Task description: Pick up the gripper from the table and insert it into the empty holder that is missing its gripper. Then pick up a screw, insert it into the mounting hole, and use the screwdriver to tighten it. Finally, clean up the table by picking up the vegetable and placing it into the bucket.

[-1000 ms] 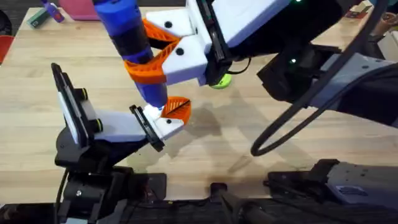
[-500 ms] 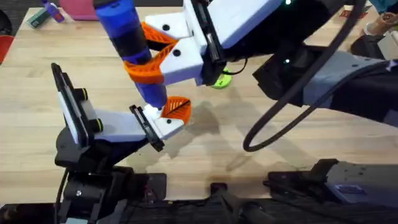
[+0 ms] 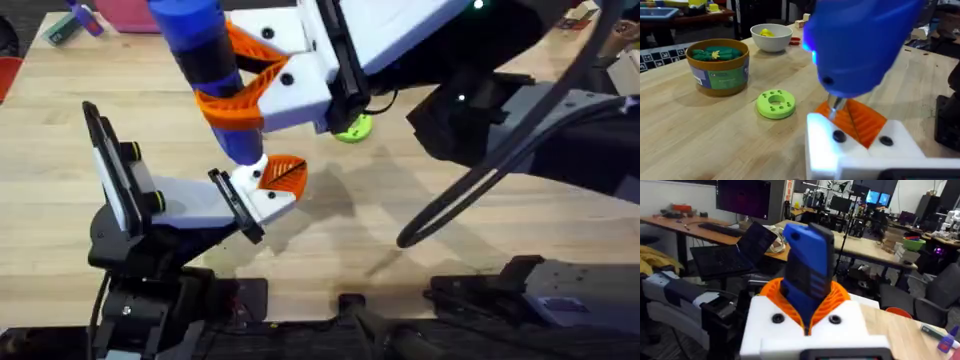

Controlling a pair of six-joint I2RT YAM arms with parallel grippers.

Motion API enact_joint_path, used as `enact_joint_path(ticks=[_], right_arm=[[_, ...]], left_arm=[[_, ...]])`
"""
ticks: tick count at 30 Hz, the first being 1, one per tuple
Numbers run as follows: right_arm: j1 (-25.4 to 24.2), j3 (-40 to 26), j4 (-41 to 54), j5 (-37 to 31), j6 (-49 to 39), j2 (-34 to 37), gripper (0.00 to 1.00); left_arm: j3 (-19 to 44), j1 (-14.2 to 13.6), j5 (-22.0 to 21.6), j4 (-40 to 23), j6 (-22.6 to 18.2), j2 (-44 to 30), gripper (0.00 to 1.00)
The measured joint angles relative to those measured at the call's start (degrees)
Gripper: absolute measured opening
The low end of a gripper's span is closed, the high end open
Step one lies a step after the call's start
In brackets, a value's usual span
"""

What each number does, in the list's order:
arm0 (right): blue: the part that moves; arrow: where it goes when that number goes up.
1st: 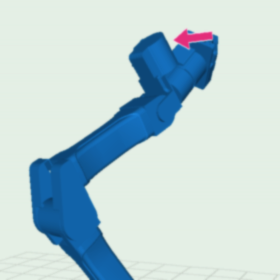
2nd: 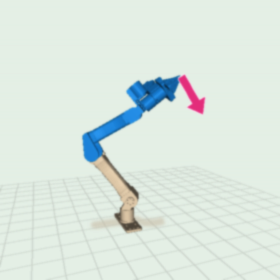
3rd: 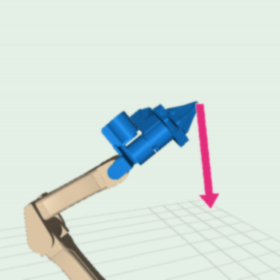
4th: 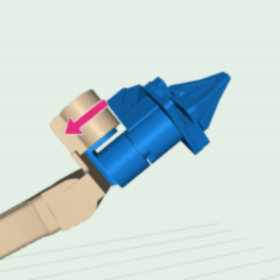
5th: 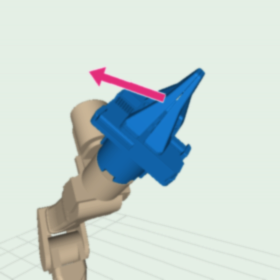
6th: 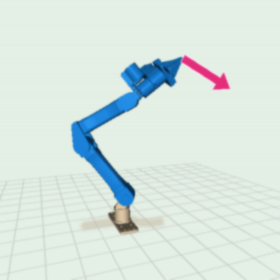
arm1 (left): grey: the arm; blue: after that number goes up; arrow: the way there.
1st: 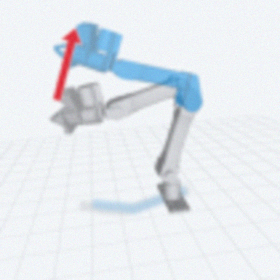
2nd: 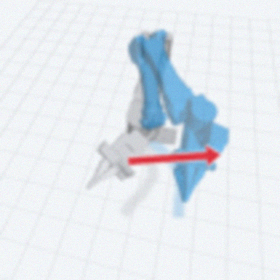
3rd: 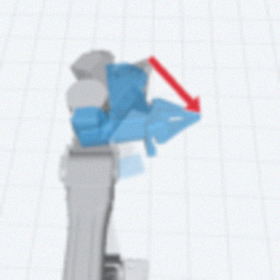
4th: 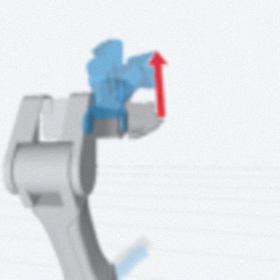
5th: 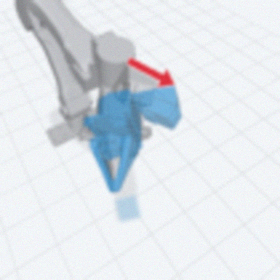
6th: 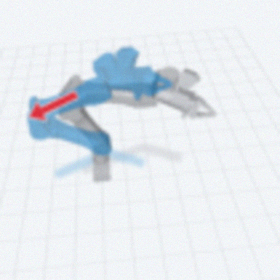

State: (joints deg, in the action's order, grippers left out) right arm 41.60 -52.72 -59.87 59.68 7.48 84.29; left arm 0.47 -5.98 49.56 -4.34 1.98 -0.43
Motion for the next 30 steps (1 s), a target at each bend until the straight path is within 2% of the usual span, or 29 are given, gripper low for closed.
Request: enact_joint_path(ticks=[9,30], right_arm=[[-0.6,-2.5,0.0,1.3,1.8,0.0,0.025],[-0.6,-2.6,3.8,1.7,2.8,0.7,0.025]], left_arm=[[0.0,0.0,0.0,0.0,0.0,0.0,0.018],[0.0,0.0,0.0,0.0,0.0,0.0,0.018]])
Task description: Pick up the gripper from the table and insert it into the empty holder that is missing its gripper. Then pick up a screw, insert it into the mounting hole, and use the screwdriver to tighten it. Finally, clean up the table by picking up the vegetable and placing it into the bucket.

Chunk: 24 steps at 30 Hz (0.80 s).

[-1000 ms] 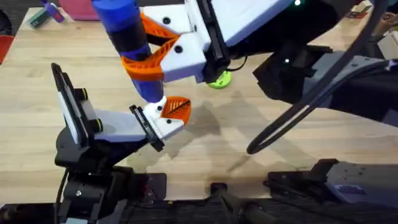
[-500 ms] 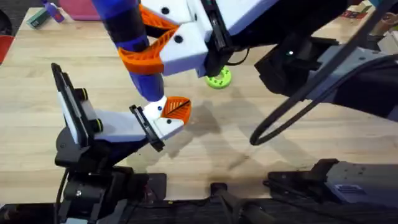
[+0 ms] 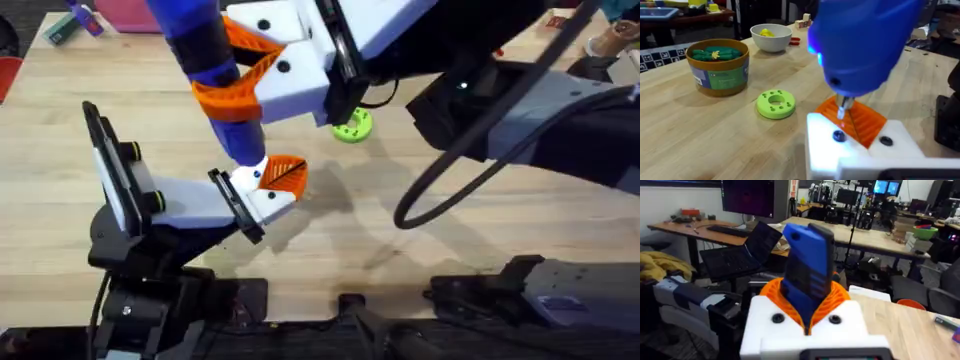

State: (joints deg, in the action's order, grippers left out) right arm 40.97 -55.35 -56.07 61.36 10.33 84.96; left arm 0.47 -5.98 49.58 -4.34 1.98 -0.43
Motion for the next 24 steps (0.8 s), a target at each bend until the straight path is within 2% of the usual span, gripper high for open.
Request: enact_joint_path(ticks=[24], right_arm=[[0.0,0.0,-0.5,0.0,0.2,0.3,0.025]], left_arm=[[0.0,0.0,0.0,0.0,0.0,0.0,0.018]])
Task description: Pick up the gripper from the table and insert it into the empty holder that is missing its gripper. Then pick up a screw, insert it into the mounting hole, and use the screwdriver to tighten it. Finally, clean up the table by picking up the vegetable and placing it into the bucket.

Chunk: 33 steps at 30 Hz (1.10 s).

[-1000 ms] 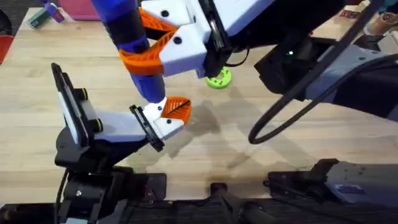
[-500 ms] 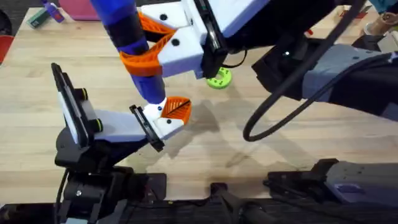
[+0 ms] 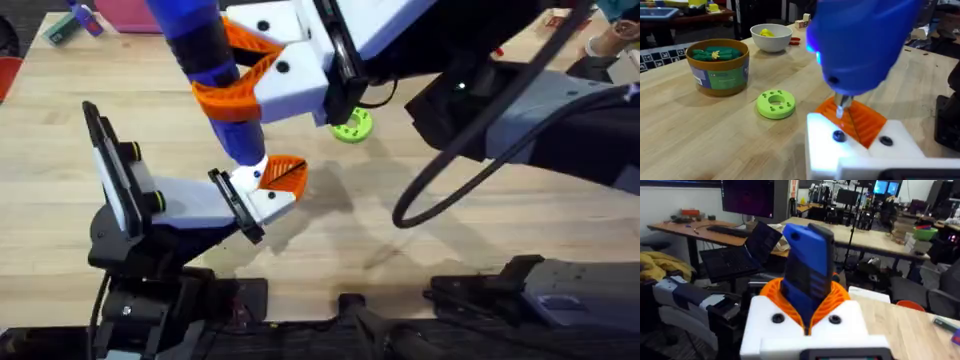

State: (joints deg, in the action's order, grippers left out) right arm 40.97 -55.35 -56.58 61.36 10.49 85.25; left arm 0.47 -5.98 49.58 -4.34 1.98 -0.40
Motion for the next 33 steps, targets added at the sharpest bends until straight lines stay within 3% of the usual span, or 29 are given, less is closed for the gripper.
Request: enact_joint_path(ticks=[33], right_arm=[[0.9,1.6,-3.1,-1.6,1.5,0.0,0.025]], left_arm=[[0.0,0.0,0.0,0.0,0.0,0.0,0.018]])
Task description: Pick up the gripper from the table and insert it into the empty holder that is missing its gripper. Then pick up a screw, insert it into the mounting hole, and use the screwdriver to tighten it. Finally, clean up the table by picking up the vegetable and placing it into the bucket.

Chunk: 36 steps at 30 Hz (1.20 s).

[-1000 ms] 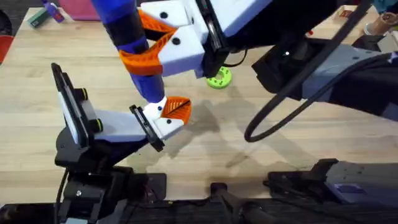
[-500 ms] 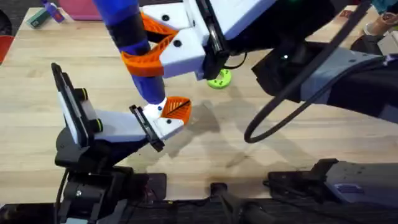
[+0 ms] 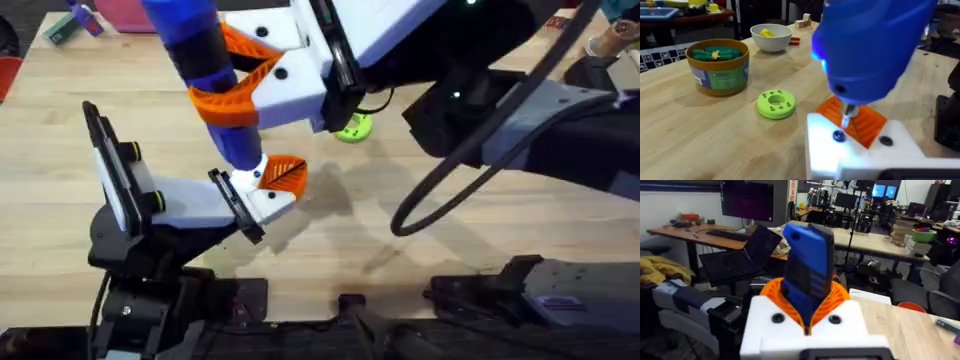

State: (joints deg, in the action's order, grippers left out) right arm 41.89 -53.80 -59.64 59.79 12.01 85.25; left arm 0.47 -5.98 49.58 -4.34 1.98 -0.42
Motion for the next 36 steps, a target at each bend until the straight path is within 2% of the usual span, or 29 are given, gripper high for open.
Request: enact_joint_path(ticks=[36], right_arm=[[-0.4,0.1,1.2,1.6,-1.8,2.0,0.025]], left_arm=[[0.0,0.0,0.0,0.0,0.0,0.0,0.018]])
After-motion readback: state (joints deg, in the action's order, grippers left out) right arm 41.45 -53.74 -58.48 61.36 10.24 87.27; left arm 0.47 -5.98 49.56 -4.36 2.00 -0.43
